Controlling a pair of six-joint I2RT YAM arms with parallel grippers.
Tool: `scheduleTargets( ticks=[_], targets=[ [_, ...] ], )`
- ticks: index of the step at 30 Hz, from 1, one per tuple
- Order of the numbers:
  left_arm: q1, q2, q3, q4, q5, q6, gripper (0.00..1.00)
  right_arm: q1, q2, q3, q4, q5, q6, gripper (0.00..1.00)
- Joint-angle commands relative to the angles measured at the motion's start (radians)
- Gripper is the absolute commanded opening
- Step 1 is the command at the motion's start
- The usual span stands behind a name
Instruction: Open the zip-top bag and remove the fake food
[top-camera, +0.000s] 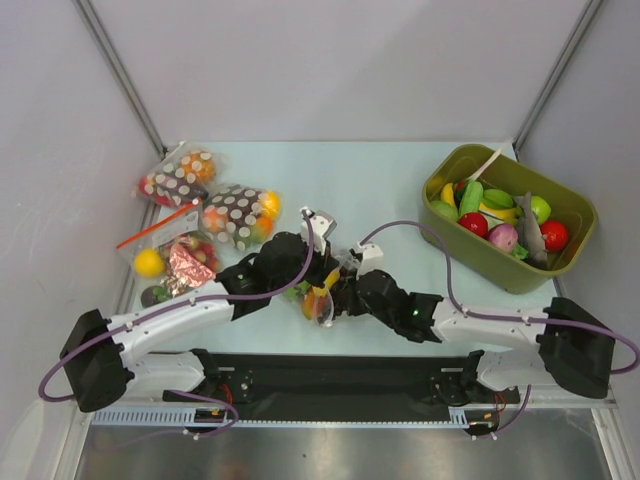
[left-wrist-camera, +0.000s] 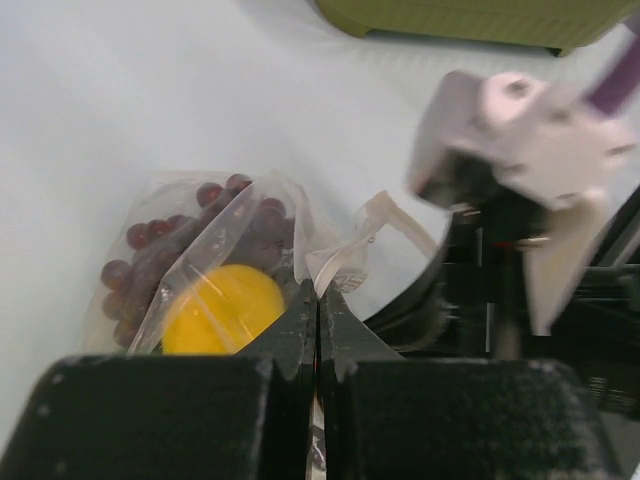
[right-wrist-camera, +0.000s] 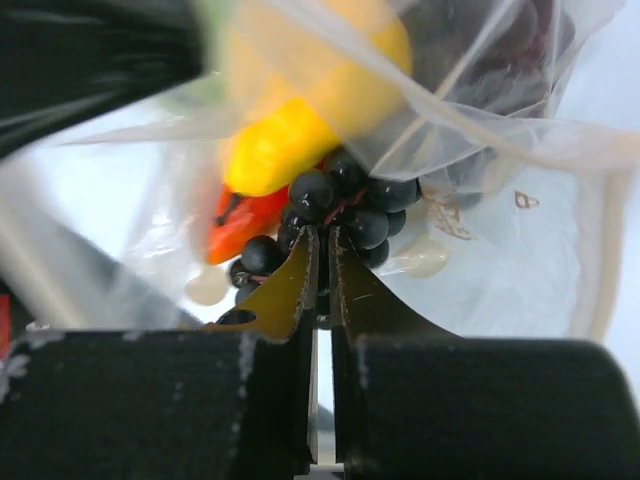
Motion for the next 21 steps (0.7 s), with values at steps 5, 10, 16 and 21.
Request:
scheduleTargets(
  ticks=[5,10,16,21],
  targets=[
    [-0.002,0.016,0.024,-0.021,-0.094,0.033,0.0,0.005,-0.206,-0.011,-0.039,-0.019,-0.041,0.0],
    [0.004,0.016,0.024,-0.028,-0.114,0.036,0.0,0.003,-0.33,0.009,-0.128,0.012,-0.067,0.0],
    [0.01,0.029,0.019,-0.032,-0.114,0.036,0.0,-0.003,-0.461,0.044,-0.23,0.036,-0.082,0.0],
    [0.029,0.047,0.021,-0.031,-0.13,0.024,0.0,-0.007,-0.568,0.069,-0.258,0.024,-0.096,0.0]
  ],
)
